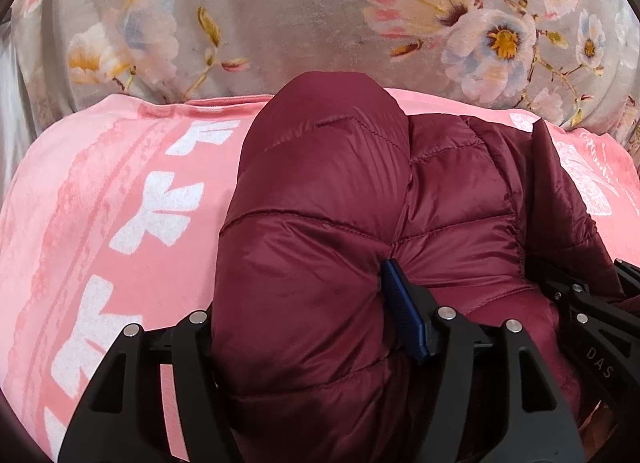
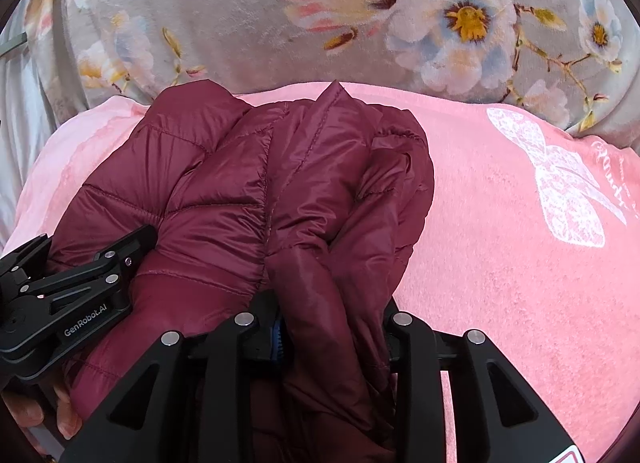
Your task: Fold large clothes
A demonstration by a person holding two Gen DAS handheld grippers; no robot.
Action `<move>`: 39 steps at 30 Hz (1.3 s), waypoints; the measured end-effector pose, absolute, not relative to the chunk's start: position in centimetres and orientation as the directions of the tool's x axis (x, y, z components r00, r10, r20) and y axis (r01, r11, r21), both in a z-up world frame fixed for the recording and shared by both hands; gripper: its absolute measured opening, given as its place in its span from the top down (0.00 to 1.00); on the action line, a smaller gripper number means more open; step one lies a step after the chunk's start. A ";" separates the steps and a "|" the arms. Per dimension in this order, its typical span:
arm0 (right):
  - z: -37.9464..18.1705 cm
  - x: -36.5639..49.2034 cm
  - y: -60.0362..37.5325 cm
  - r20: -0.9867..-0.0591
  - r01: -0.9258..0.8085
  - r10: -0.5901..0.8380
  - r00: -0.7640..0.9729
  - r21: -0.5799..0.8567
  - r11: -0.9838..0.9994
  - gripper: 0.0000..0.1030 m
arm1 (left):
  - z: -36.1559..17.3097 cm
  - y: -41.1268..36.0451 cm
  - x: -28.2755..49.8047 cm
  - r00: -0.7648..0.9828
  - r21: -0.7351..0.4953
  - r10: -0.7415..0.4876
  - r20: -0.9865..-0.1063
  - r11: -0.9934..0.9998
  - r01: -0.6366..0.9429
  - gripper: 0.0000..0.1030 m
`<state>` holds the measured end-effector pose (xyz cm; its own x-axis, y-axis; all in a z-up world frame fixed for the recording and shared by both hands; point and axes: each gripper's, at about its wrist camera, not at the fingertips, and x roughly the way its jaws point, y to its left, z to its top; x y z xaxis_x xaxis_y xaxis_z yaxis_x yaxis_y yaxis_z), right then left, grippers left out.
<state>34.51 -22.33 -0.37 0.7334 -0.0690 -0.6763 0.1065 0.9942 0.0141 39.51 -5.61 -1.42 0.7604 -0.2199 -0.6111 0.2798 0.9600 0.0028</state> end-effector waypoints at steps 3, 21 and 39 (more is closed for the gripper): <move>-0.4 34.6 -22.3 -0.679 0.107 -0.070 0.731 0.014 0.994 0.69 | -1.6 -5.5 39.7 0.753 -0.009 -0.224 -0.618 0.960 0.279 0.37; 0.6 29.9 -26.2 -0.636 0.260 -0.115 0.763 0.140 0.955 0.21 | -0.4 -5.1 36.5 0.831 0.103 -0.037 -0.556 0.988 0.113 0.05; 0.2 23.8 -25.8 -0.683 0.313 -0.212 0.698 0.025 0.949 0.21 | -0.6 -3.0 27.9 0.828 0.059 0.043 -0.559 0.998 -0.012 0.05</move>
